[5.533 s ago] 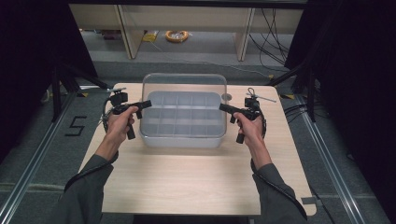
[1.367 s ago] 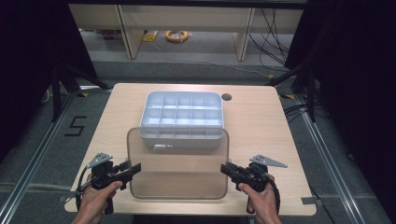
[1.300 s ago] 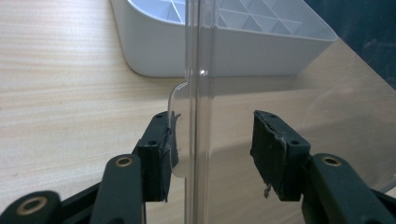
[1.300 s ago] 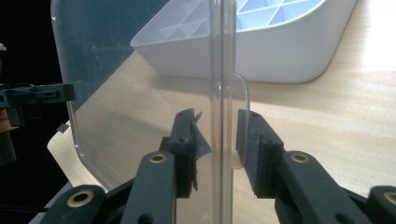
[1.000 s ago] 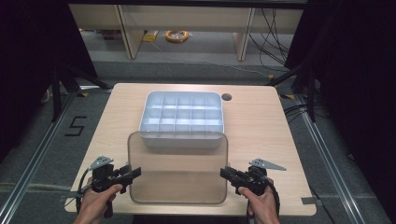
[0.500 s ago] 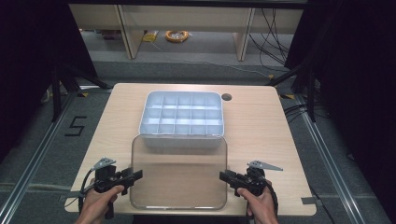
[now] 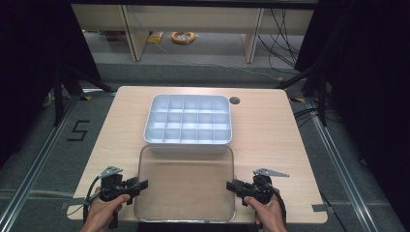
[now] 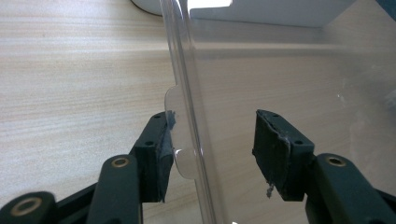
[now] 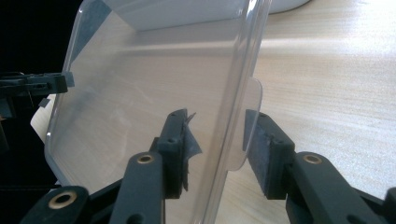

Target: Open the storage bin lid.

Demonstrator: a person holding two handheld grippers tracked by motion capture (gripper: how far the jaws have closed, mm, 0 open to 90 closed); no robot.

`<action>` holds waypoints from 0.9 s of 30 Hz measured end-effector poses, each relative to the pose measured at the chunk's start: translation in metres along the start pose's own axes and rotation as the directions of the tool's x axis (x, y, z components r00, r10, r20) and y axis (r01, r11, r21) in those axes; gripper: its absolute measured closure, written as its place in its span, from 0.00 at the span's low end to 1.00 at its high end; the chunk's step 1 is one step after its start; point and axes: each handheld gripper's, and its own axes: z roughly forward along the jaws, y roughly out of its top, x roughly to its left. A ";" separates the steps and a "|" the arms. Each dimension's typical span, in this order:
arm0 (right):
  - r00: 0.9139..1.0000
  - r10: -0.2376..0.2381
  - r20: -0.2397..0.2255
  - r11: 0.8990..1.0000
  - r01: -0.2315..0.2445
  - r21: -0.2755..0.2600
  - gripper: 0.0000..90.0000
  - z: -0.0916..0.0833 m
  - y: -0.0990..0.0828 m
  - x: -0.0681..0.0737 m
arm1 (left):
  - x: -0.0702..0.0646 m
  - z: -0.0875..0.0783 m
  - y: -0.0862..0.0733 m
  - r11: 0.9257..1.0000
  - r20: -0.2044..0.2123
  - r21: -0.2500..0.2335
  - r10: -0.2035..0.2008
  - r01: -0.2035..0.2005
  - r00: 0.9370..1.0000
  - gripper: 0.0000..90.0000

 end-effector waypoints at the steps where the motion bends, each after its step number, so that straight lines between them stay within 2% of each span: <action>1: 1.000 -0.006 -0.001 1.000 0.006 -0.002 0.68 0.000 0.000 0.000 | 0.000 0.000 -0.001 1.000 -0.001 0.007 0.004 -0.004 1.000 0.53; 2: 1.000 -0.016 -0.008 1.000 0.016 0.006 0.67 -0.001 -0.001 -0.001 | 0.002 0.000 -0.001 1.000 -0.002 0.019 0.014 -0.014 1.000 0.53; 4: 1.000 -0.007 0.017 1.000 0.006 0.019 0.68 0.001 -0.001 0.000 | 0.002 0.001 -0.003 1.000 -0.004 0.012 -0.002 0.002 1.000 0.53; 5: 0.998 -0.055 0.023 0.998 0.055 0.007 0.68 0.002 -0.001 -0.005 | 0.002 0.002 -0.003 1.000 -0.005 0.014 -0.003 0.003 1.000 0.53; 6: 0.999 -0.047 0.023 0.999 0.047 0.011 0.68 0.002 -0.001 -0.005 | 0.002 0.002 -0.003 1.000 -0.006 0.013 -0.003 0.003 1.000 0.53; 7: 0.999 -0.050 0.022 0.999 0.050 0.016 0.68 0.002 -0.001 -0.005 | 0.004 0.001 -0.003 0.999 -0.009 0.032 0.017 -0.016 1.000 0.53; 8: 0.998 -0.059 0.020 0.998 0.059 0.016 0.68 0.002 -0.002 -0.005 | 0.003 0.002 -0.003 1.000 -0.006 0.016 -0.001 0.001 1.000 0.53; 10: 0.999 -0.045 0.025 0.999 0.044 0.020 0.68 0.003 -0.001 -0.005 | 0.003 0.003 -0.002 1.000 -0.004 0.023 0.003 -0.003 1.000 0.53; 15: 0.999 -0.042 0.025 0.999 0.042 0.020 0.68 0.004 -0.002 -0.006 | 0.004 0.005 -0.003 1.000 -0.002 0.029 -0.004 0.004 1.000 0.52; 17: 0.999 -0.044 0.026 0.999 0.043 0.027 0.67 0.005 -0.002 -0.007 | 0.006 0.004 -0.003 0.998 -0.005 0.060 0.024 -0.024 1.000 0.52; 18: 0.999 -0.047 0.025 0.999 0.046 0.027 0.67 0.005 -0.002 -0.008 | 0.005 0.006 -0.003 0.998 -0.008 0.055 0.013 -0.012 1.000 0.52; 19: 0.999 -0.036 0.030 0.999 0.035 0.026 0.67 0.005 -0.002 -0.008 | 0.006 0.006 -0.003 0.998 -0.004 0.062 0.022 -0.022 1.000 0.51; 26: 0.999 -0.033 0.034 0.999 0.032 0.038 0.65 0.008 -0.002 -0.009 | 0.008 0.010 -0.004 0.997 -0.008 0.080 0.021 -0.020 1.000 0.50; 27: 1.000 0.006 0.023 0.999 -0.007 0.048 0.65 0.007 -0.003 -0.006 | 0.007 0.011 -0.004 0.997 -0.014 0.081 0.014 -0.012 1.000 0.49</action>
